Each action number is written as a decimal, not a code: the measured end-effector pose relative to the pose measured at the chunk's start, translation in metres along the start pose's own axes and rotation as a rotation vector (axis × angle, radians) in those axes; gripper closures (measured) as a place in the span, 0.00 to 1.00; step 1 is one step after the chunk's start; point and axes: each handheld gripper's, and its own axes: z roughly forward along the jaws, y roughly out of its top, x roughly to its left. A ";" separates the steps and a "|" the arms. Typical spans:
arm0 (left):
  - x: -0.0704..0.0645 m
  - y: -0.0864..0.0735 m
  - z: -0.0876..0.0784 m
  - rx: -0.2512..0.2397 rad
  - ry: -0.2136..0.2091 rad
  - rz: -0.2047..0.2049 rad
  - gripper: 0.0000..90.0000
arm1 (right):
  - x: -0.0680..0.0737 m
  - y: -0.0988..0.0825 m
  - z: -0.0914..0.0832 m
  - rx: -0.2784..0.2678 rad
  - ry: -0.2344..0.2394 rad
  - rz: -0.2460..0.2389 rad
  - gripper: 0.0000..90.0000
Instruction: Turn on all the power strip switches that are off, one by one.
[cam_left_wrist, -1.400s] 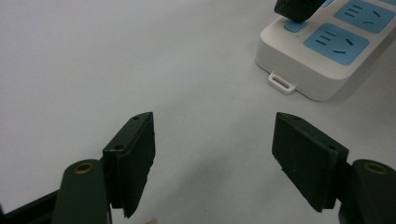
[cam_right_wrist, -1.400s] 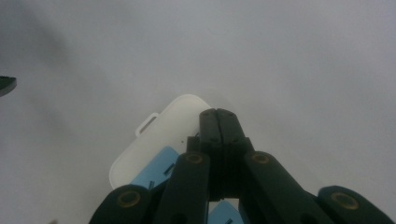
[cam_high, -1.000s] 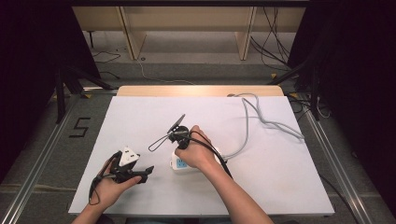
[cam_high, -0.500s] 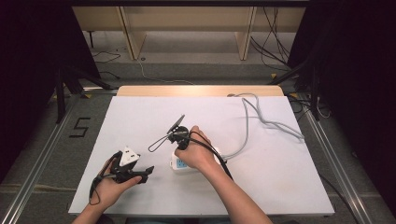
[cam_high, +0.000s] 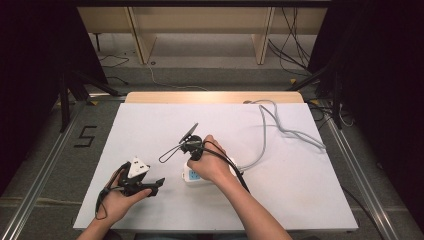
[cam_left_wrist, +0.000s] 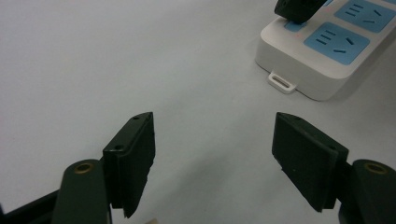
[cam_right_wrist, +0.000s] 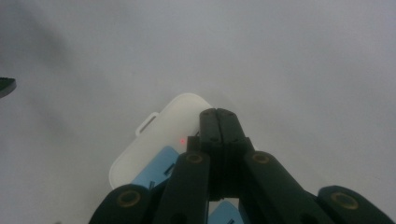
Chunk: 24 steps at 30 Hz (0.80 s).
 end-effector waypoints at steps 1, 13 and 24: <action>0.000 0.000 0.000 -0.003 0.001 -0.004 0.33 | 0.000 0.000 0.000 0.000 0.002 0.002 1.00; 0.000 0.000 0.000 0.000 -0.001 0.001 0.33 | -0.001 -0.001 0.000 -0.005 0.012 0.001 1.00; 0.000 0.000 0.000 0.000 -0.001 0.004 0.33 | -0.001 0.000 0.000 -0.006 0.009 -0.003 1.00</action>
